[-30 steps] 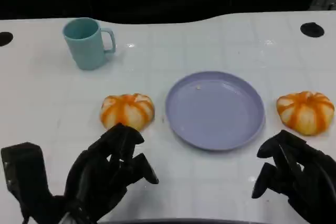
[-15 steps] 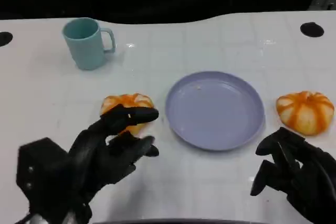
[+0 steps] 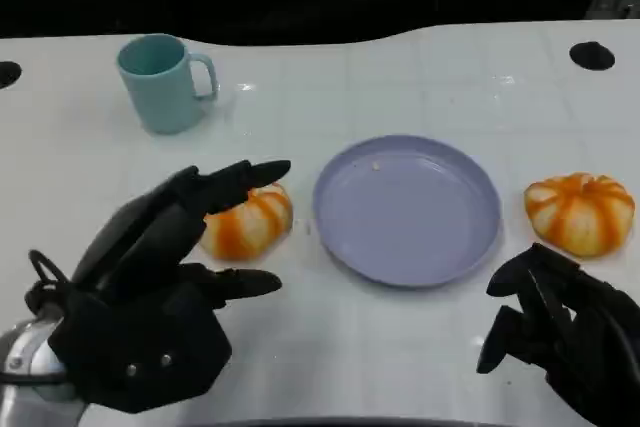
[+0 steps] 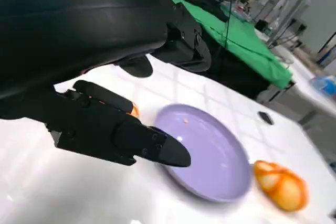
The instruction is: Grasp the bread from the table and place it into the plate.
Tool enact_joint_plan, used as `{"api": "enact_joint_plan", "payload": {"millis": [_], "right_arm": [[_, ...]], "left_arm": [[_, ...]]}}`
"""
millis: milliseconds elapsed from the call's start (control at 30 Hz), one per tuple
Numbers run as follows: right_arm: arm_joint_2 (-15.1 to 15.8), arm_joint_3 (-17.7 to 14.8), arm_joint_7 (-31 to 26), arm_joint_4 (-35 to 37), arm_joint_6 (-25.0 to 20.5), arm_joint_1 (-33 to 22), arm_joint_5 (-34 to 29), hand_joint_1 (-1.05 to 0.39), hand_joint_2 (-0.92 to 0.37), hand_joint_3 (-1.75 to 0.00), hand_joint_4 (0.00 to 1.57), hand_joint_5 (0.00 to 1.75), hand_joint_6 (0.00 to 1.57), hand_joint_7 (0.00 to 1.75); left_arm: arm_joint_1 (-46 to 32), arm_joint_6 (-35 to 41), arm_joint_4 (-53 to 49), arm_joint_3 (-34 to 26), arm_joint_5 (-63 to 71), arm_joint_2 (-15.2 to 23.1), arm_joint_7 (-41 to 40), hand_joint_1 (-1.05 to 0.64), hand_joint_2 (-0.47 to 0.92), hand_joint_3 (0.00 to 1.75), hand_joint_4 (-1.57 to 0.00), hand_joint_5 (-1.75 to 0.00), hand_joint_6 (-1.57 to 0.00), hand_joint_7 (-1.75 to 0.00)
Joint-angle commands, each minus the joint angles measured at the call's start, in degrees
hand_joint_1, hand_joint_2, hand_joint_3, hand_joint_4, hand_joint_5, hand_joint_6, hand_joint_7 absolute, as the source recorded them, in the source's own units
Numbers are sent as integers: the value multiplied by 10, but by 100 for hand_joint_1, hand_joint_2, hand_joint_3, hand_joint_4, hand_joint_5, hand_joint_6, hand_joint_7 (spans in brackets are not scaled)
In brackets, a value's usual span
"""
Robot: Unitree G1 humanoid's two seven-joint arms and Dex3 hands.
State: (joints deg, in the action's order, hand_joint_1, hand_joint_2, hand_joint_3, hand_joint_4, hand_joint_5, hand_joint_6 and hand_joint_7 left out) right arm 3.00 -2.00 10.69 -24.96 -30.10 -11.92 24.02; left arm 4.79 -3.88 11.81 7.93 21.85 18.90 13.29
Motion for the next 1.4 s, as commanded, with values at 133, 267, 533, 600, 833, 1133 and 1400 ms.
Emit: {"api": "enact_joint_plan", "payload": {"millis": [133, 267, 533, 600, 833, 1133, 1400], "right_arm": [[5, -10, 0, 2, 2, 4, 5, -45, -92, -40, 63, 175, 49, 162], [4, -8, 1, 4, 5, 4, 3, -44, -92, -39, 63, 175, 50, 162], [5, -7, 0, 1, 7, 1, 0, -45, -92, -40, 63, 175, 49, 162], [5, -7, 1, 1, 7, 1, 1, -45, -92, -40, 62, 175, 49, 162], [6, -11, 4, 0, 4, -1, 7, -44, -92, -40, 62, 175, 48, 162], [5, -13, 17, 12, 20, -5, 6, -45, -92, -38, 63, 175, 49, 162], [5, -17, 26, 20, 32, -7, 6, -44, -92, -40, 65, 175, 51, 159]], "left_arm": [[69, 2, -16, 49, 166, 68, 0, -46, 80, 0, 0, -33, -27, -1], [102, 14, -50, 76, 218, 73, 10, -48, 80, 0, 0, -30, -27, -1], [184, 30, -170, 122, 252, 58, 31, -44, 81, 0, -1, -24, -24, -1], [203, 28, -210, 131, 247, 51, 28, -43, 80, 0, -1, -25, -24, -1], [268, 36, -336, 167, 251, 23, 18, -38, 84, 1, -1, -25, -24, 0], [351, 42, -511, 213, 260, -24, -22, -46, 84, 0, -3, -21, -23, 0], [396, 21, -630, 222, 240, -49, -61, -44, 84, 0, -8, -17, -24, 0]]}}
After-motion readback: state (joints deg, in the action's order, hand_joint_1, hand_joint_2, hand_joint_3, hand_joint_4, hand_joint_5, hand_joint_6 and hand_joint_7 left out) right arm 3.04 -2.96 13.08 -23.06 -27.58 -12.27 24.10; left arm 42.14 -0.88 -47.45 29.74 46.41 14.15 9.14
